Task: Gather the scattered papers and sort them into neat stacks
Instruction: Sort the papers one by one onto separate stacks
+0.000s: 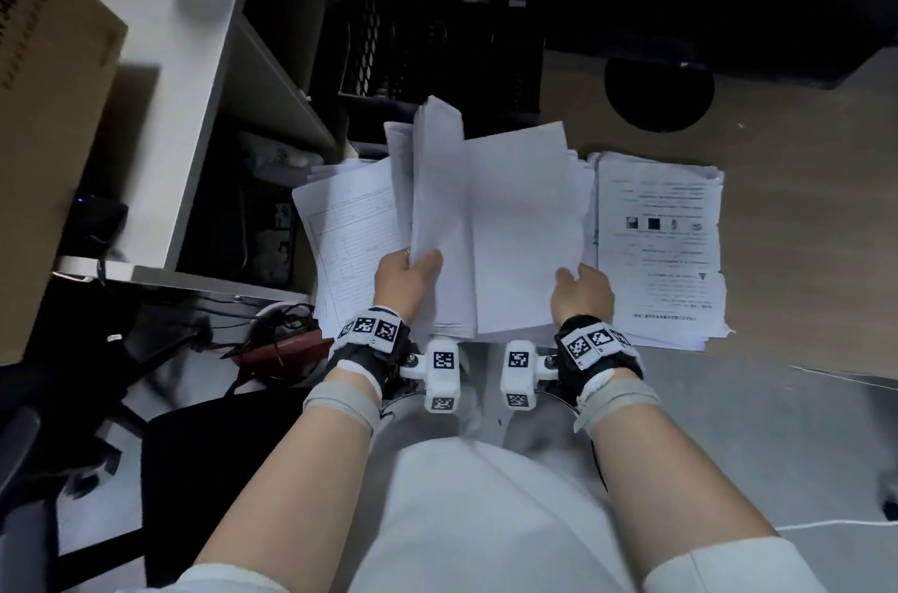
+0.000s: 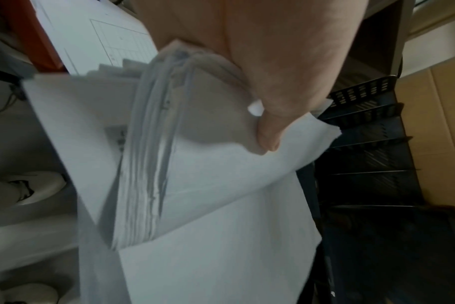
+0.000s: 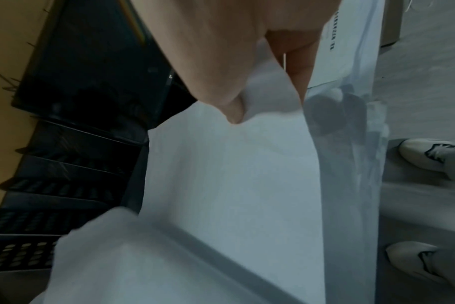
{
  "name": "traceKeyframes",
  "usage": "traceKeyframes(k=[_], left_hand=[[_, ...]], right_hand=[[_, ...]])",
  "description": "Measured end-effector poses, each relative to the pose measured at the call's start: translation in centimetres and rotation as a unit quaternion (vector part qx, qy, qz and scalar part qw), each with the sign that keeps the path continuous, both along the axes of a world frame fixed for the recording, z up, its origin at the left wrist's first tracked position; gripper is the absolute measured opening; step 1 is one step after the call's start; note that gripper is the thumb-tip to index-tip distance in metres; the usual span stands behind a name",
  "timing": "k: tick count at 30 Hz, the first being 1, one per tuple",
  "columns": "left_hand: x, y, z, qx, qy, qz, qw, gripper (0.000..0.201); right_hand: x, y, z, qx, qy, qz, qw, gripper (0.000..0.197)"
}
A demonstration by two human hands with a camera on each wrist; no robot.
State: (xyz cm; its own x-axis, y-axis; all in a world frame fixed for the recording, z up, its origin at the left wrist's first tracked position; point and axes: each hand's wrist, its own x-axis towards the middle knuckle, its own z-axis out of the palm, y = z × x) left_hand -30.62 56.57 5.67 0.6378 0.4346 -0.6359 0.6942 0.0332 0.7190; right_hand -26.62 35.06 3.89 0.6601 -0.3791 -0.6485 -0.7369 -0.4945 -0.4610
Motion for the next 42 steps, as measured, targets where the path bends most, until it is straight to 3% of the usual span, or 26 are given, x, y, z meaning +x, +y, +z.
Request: traceKeyframes(k=[4,7,10,12,14,16,19,23,30,35,39,42], left_hand=[[-0.5,0.6,-0.3,0.013,0.011,0.036,0.999,0.032],[-0.8,-0.1,-0.1,-0.005,-0.003,0.039,0.999,0.026],[-0.8,-1.0,0.0,-0.011,-0.022,0.026,0.999,0.032],[-0.6,-1.2,0.1,-0.016,-0.026,0.018,0.999,0.036],[-0.1,-1.4,0.3,-0.025,-0.032,0.009,0.999,0.036],[0.5,-1.8,0.9,-0.056,-0.037,0.003,0.998,0.035],[1.2,-2.1,1.8,-0.115,-0.031,0.042,0.992,0.04],[1.2,-2.0,2.1,-0.164,-0.005,0.091,0.982,0.047],[0.8,-1.8,3.0,-0.183,-0.033,0.063,0.98,0.036],[0.3,-1.8,3.6,-0.159,-0.043,0.043,0.985,0.032],[0.0,-1.7,3.4,-0.161,-0.046,0.03,0.985,0.049],[-0.3,-1.2,3.3,-0.165,-0.05,0.028,0.985,0.057]], right_hand=[[-0.2,-0.3,-1.2,-0.018,0.019,0.0,1.0,0.044],[-0.4,0.5,-1.7,-0.002,0.013,-0.002,1.0,0.055],[-0.3,1.3,-1.2,-0.044,-0.111,0.053,0.991,0.08],[0.2,1.7,-0.1,0.061,-0.185,0.155,0.968,0.073],[0.5,2.7,1.6,0.231,-0.129,0.249,0.932,0.068],[0.4,3.6,3.0,0.317,-0.065,0.312,0.893,0.082],[0.3,4.2,3.7,0.329,-0.033,0.333,0.883,0.104],[0.5,3.8,4.3,0.311,-0.03,0.341,0.886,0.111],[-0.1,3.9,4.9,0.334,-0.036,0.314,0.888,0.098],[-0.6,4.3,4.7,0.35,-0.061,0.276,0.893,0.056],[-0.3,4.7,4.2,0.303,-0.092,0.236,0.919,0.012],[-0.1,4.8,4.6,0.329,-0.09,0.208,0.917,0.02]])
